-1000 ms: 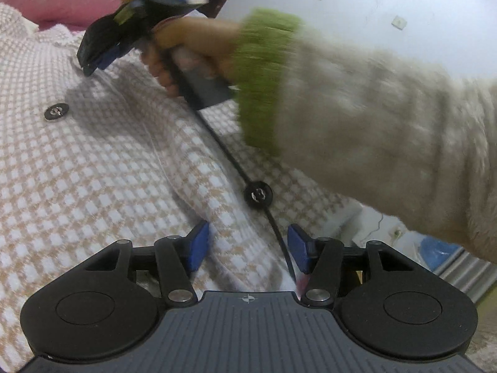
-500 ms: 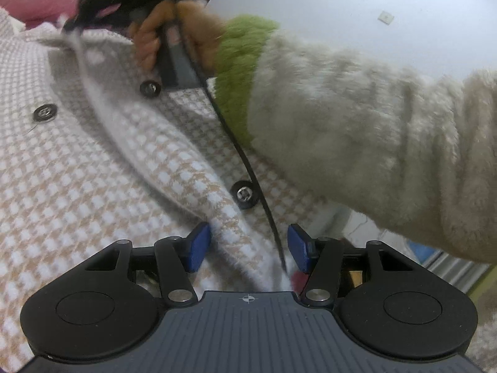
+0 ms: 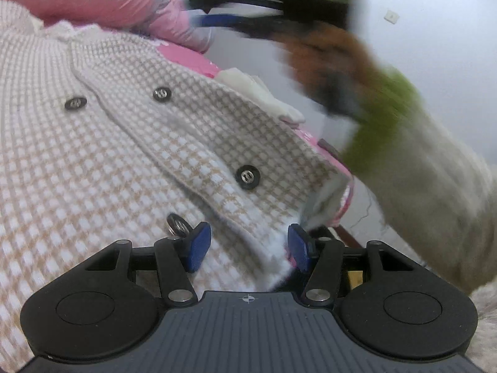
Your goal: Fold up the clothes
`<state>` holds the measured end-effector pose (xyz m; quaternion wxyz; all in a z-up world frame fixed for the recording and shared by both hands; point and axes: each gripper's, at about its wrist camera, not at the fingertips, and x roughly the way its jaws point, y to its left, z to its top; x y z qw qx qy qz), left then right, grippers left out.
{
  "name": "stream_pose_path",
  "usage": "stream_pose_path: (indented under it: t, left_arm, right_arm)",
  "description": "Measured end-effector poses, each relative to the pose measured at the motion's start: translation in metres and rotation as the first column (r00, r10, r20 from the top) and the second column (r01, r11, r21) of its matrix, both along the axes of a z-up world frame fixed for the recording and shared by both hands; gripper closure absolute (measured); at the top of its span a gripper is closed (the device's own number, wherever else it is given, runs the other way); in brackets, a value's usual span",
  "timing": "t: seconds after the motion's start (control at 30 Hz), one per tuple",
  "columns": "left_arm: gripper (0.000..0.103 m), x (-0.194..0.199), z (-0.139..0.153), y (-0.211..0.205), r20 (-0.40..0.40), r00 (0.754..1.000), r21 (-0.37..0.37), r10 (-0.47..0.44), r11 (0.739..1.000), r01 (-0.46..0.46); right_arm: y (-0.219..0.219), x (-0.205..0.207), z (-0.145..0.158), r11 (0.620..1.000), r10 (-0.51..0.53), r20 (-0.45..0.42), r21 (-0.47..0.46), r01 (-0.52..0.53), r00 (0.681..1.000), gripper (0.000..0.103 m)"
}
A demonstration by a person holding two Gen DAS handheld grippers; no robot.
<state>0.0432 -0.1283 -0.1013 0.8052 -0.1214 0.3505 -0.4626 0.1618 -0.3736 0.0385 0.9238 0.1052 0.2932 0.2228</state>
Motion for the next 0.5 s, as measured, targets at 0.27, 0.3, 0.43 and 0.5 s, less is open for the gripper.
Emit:
stream_pose_path:
  t: [0.27, 0.3, 0.43, 0.5]
  left_arm:
    - [0.048, -0.010, 0.012, 0.026, 0.017, 0.999, 0.054, 0.050, 0.997, -0.051]
    - [0.048, -0.009, 0.013, 0.029, 0.003, 0.998, 0.051, 0.063, 0.997, -0.063]
    - [0.050, 0.002, 0.013, 0.033, -0.046, 0.993, 0.040, 0.112, 0.993, -0.110]
    - [0.051, 0.002, 0.015, 0.032, -0.054, 0.991, 0.037, 0.122, 0.992, -0.120]
  right_arm:
    - [-0.043, -0.182, -0.044, 0.987, -0.050, -0.064, 0.150, 0.059, 0.997, 0.066]
    - [-0.045, -0.192, -0.056, 0.973, -0.046, -0.111, 0.219, 0.069, 0.993, 0.066]
    - [-0.060, -0.210, -0.111, 0.837, -0.026, -0.311, 0.513, 0.190, 0.950, 0.066]
    - [-0.074, -0.215, -0.137, 0.742, -0.063, -0.381, 0.600, 0.298, 0.923, 0.066]
